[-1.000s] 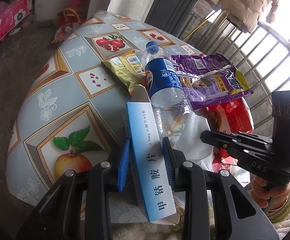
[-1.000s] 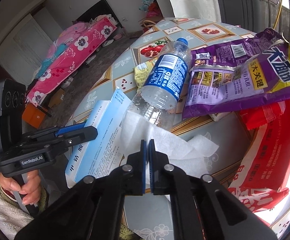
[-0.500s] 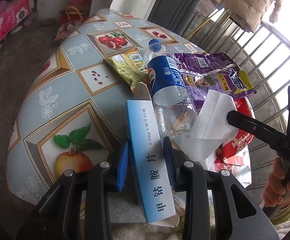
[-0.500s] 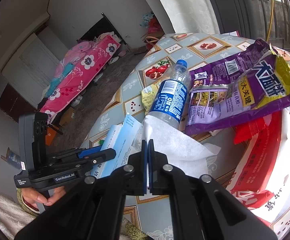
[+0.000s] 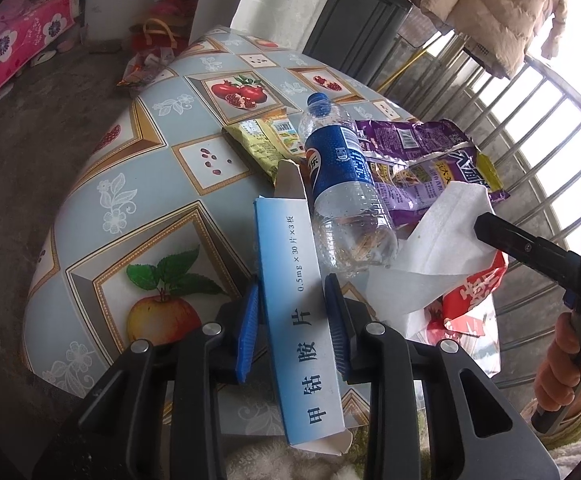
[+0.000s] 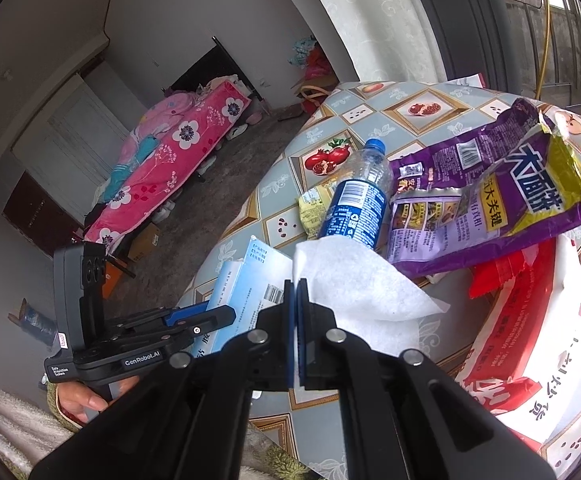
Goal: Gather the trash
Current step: 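Lift the medicine box and white tissue off the table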
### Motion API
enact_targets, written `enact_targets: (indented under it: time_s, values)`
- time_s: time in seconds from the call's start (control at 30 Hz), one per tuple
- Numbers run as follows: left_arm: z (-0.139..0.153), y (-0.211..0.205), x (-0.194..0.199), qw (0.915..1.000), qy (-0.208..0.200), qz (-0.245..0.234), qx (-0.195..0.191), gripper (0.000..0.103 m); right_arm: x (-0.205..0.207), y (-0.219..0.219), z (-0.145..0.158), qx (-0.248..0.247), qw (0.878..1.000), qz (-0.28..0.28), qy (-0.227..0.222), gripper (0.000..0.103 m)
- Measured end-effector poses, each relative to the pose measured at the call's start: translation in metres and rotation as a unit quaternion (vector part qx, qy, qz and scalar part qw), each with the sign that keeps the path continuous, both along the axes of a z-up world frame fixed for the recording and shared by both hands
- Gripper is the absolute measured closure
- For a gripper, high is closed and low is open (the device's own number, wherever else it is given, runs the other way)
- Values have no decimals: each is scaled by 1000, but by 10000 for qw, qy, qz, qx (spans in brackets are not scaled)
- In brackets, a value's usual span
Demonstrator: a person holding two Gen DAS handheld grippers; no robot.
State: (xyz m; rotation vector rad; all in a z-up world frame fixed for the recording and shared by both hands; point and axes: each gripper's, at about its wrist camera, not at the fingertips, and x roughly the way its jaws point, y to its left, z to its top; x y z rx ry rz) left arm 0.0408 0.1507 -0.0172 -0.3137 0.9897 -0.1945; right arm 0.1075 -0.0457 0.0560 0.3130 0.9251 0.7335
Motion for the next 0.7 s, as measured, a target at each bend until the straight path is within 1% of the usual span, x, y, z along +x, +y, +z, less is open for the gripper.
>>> enact_targets:
  time_s: [0.3,0.47,0.6,0.7]
  values:
    - [22,1,-13,9990,-423,66,95,74,-9,-6,20,222,9996,-22,-199,102]
    - [24,1,-13,9988,-468,57,90,74,-14,-6,25,222,9993,-30,-290,102]
    - [17,1,-12,9993,-371,50,60,74,-15,2,13,24,9998,0,-185,102]
    - [8,0,-10,9996,-272,39,6,74,-14,12,-5,-306,9995,-10,-31,102]
